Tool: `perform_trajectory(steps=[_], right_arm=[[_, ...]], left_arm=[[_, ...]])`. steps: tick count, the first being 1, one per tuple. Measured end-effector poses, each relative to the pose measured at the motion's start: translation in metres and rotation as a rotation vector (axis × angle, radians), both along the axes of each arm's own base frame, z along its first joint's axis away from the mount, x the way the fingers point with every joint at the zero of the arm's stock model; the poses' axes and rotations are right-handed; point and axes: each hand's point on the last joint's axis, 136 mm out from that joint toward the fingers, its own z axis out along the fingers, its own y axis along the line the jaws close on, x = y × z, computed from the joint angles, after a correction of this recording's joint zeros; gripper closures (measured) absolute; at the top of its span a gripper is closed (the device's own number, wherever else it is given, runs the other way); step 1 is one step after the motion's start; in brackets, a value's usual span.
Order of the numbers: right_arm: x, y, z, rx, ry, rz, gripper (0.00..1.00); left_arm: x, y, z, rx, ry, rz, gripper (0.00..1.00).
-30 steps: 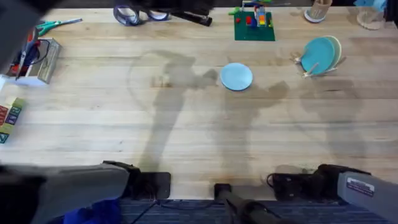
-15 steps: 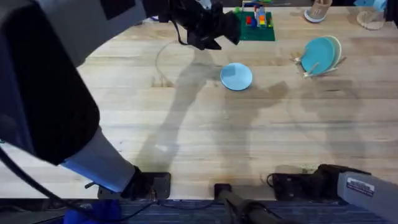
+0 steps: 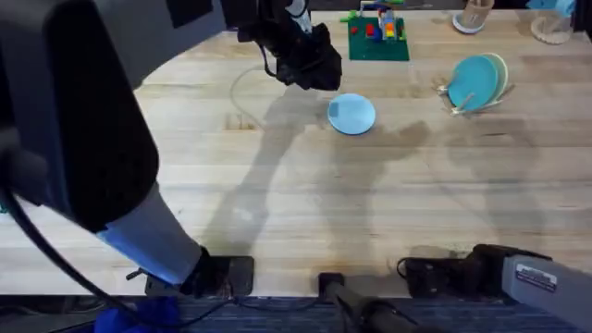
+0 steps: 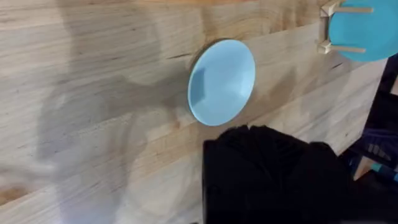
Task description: Pick up the plates from the table one by one and place each into a slot on the dish rack.
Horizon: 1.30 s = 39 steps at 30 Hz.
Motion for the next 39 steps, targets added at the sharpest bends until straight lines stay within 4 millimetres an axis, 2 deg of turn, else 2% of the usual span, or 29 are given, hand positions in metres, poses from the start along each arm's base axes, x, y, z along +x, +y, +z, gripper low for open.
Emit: perform_trajectory(steps=[5, 8, 9, 12, 20, 29, 34, 39], right_arm=[[0.0, 0.0, 0.0, 0.0, 0.002, 0.0, 0.006], [0.0, 0.0, 0.0, 0.0, 0.003, 0.0, 0.007], [-0.001, 0.0, 0.0, 0.0, 0.003, 0.0, 0.006], [-0.001, 0.0, 0.0, 0.001, 0.003, 0.0, 0.008], [-0.001, 0.0, 0.0, 0.001, 0.003, 0.0, 0.006], [-0.005, 0.001, -0.004, 0.006, 0.023, -0.003, 0.007], [-0.005, 0.001, -0.004, 0.007, 0.024, -0.004, 0.008], [-0.005, 0.001, -0.004, 0.008, 0.023, -0.005, 0.007]], left_arm=[[-0.005, -0.01, -0.011, 0.007, 0.015, -0.034, 0.96], [-0.01, -0.019, -0.023, 0.013, 0.031, -0.071, 0.96], [-0.015, -0.026, -0.036, 0.022, 0.057, -0.095, 0.96], [-0.016, -0.028, -0.043, 0.022, 0.07, -0.108, 0.957], [-0.012, -0.029, -0.043, 0.015, 0.038, -0.127, 0.957], [0.0, -0.036, -0.03, -0.081, -0.008, -0.145, 0.957], [0.002, -0.016, -0.028, -0.118, 0.049, -0.109, 0.957], [0.019, 0.0, -0.02, -0.177, 0.024, -0.072, 0.957]])
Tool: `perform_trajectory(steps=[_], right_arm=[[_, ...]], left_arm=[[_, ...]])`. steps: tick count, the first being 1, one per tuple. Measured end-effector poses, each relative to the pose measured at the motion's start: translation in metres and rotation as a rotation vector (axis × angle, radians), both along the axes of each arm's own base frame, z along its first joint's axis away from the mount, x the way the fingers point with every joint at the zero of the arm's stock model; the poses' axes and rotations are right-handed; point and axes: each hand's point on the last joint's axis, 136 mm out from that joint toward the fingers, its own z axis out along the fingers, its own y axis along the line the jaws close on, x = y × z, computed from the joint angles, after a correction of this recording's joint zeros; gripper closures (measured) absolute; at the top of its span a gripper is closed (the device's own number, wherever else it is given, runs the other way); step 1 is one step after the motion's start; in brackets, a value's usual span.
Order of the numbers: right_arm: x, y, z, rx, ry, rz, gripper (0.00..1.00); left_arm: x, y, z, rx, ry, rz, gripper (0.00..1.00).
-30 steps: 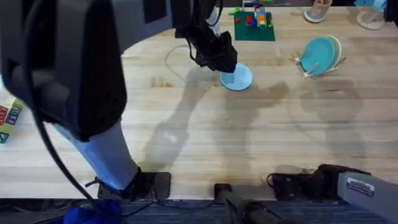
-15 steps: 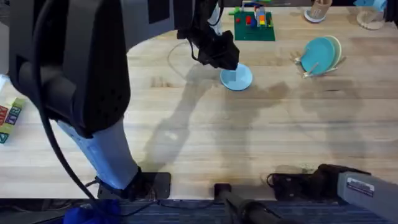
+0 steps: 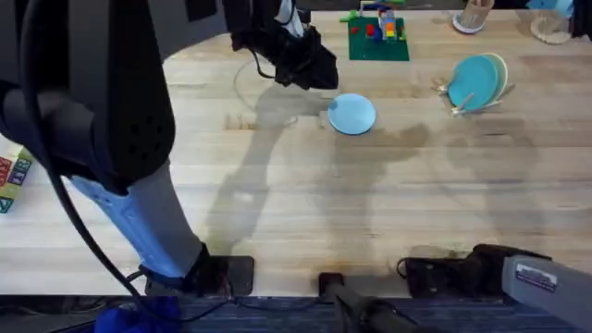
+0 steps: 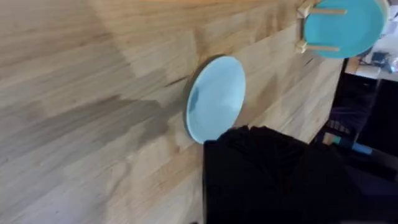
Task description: Pick up the plates from the table one by one and place each into a slot on the dish rack.
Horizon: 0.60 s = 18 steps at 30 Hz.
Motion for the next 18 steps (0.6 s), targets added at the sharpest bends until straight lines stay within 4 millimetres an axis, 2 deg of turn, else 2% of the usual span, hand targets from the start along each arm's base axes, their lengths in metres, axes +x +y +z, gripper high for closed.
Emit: perform_trajectory(steps=[10, 18], right_arm=[[0.0, 0.0, 0.0, 0.0, 0.0, 0.0, 0.006], [0.0, 0.0, 0.0, 0.0, 0.0, 0.0, 0.006]], left_arm=[[-0.004, -0.027, 0.005, -0.048, -0.063, -0.065, 0.957], [-0.022, -0.019, -0.017, -0.06, -0.003, -0.08, 0.958]])
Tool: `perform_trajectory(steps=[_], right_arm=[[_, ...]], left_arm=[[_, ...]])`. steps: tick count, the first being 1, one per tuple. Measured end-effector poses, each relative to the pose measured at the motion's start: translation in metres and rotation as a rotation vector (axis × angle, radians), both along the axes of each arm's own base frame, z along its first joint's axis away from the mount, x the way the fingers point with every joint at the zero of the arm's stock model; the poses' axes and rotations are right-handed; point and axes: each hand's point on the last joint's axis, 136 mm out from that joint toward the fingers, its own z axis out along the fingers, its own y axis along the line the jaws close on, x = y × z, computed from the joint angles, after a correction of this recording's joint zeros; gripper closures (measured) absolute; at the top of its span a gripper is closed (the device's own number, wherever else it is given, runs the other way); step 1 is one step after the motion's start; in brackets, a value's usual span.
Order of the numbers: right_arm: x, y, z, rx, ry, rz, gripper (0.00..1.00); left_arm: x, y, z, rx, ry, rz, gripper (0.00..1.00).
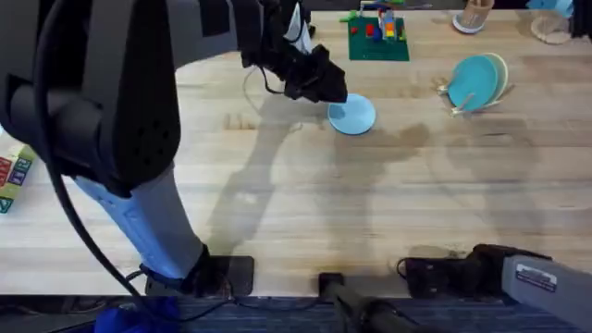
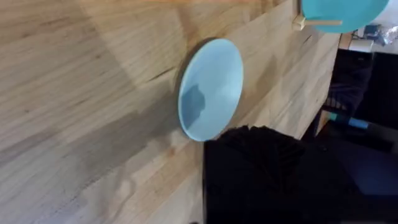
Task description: Pick up the plates from the table one by one and place each into a slot on the dish rack.
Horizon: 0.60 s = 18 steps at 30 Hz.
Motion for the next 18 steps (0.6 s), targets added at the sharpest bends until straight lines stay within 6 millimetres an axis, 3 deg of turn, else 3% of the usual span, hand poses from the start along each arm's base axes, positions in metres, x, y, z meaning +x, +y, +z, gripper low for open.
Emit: perform_trajectory(steps=[18], right_arm=[[-0.0001, 0.0, 0.0001, 0.0, 0.0, 0.0, 0.006]], left_arm=[[0.0015, -0.0016, 0.0002, -0.014, -0.032, -0.017, 0.958]])
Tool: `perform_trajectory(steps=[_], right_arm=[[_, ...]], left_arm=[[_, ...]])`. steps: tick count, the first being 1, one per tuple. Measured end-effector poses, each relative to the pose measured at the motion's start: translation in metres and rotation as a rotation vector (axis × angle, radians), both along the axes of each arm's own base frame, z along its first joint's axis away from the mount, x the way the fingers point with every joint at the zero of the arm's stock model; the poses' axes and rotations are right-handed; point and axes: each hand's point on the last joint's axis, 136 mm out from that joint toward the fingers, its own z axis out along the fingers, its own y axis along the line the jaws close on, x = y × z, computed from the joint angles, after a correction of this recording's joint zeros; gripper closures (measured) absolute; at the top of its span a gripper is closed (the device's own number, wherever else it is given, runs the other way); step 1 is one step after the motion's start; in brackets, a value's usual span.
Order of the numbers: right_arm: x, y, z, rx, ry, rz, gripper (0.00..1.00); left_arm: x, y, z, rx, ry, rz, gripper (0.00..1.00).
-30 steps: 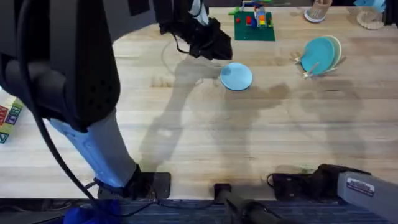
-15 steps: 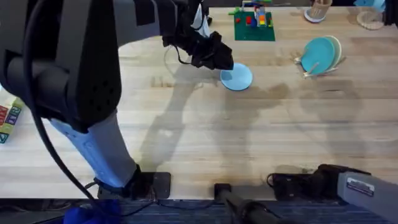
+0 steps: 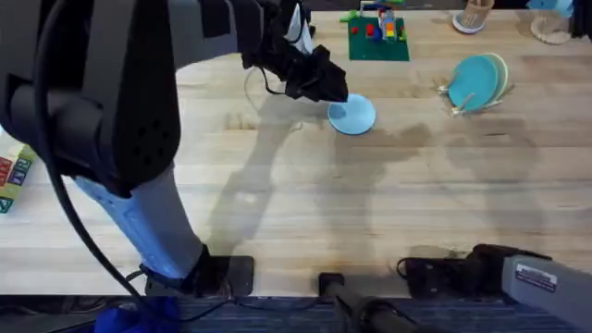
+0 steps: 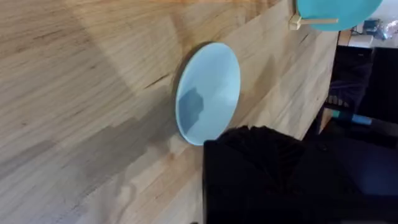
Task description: Pick up the plates from the table one by one and place each into a slot on the dish rack.
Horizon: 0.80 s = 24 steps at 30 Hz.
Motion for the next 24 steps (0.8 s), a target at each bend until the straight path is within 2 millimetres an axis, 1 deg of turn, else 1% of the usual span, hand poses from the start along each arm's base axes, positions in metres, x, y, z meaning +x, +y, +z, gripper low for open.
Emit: perform_trajectory(steps=[12, 19, 22, 24], right_arm=[[0.0, 0.0, 0.0, 0.0, 0.0, 0.0, 0.006], [0.0, 0.0, 0.0, 0.0, 0.0, 0.0, 0.006], [0.0, 0.0, 0.0, 0.0, 0.0, 0.0, 0.006], [0.0, 0.0, 0.0, 0.0, 0.001, 0.0, 0.006]], left_arm=[[-0.001, 0.001, -0.002, 0.006, -0.002, -0.003, 0.958], [-0.01, 0.005, -0.021, 0.013, 0.01, -0.001, 0.96], [-0.007, 0.005, -0.027, 0.009, -0.002, 0.001, 0.96], [-0.005, 0.006, -0.034, 0.012, 0.006, 0.006, 0.96]])
